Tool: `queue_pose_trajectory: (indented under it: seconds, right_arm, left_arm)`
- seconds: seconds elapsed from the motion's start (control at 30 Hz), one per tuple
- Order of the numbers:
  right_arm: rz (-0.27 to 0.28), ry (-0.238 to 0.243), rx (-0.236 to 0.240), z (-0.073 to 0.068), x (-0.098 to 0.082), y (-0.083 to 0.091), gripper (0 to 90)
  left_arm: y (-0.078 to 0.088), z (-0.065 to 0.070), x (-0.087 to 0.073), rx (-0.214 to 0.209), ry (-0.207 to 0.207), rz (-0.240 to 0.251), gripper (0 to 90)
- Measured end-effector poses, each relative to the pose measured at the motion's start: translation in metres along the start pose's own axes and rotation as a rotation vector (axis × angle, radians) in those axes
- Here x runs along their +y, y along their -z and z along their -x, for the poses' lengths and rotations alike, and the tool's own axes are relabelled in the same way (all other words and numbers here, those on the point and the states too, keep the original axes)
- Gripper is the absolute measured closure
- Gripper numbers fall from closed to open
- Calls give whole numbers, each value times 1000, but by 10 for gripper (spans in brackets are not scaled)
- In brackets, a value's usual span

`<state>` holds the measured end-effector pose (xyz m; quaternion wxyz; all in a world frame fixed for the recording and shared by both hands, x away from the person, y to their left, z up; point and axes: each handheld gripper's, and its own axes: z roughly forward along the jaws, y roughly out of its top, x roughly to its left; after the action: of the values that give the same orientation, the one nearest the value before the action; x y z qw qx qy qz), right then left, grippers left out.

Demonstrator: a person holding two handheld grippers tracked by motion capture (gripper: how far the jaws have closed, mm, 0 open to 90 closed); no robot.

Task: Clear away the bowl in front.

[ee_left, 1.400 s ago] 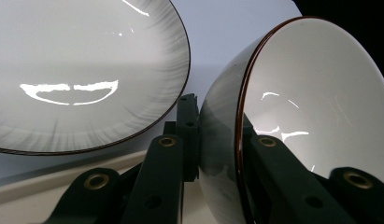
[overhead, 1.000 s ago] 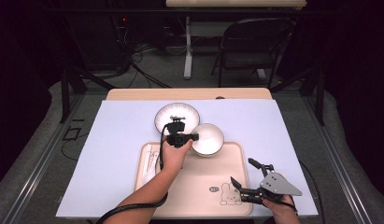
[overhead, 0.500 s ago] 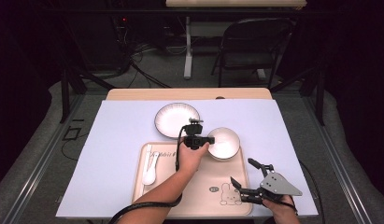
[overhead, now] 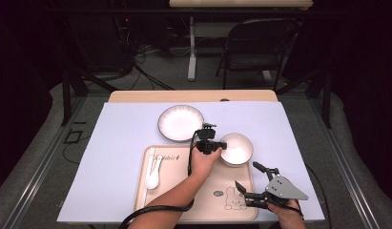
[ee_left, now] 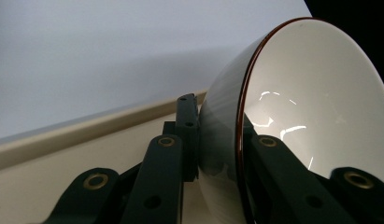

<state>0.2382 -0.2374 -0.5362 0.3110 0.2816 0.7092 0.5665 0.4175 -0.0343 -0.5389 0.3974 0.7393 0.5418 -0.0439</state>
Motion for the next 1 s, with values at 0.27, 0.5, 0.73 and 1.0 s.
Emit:
queue_pose_trajectory:
  seconds: [0.27,0.5,0.73,1.0]
  right_arm:
    - [0,-5,1,-1,0,0,140]
    - [0,-3,1,0,0,0,140]
    - [1,1,2,0,0,0,140]
    - [-3,0,0,-1,0,-1,140]
  left_arm:
    - [-2,-4,0,-20,31,-1,790]
    - [0,-5,0,-56,25,3,699]
    - [16,-11,2,-86,-2,45,578]
    - [44,-24,5,-75,-30,100,490]
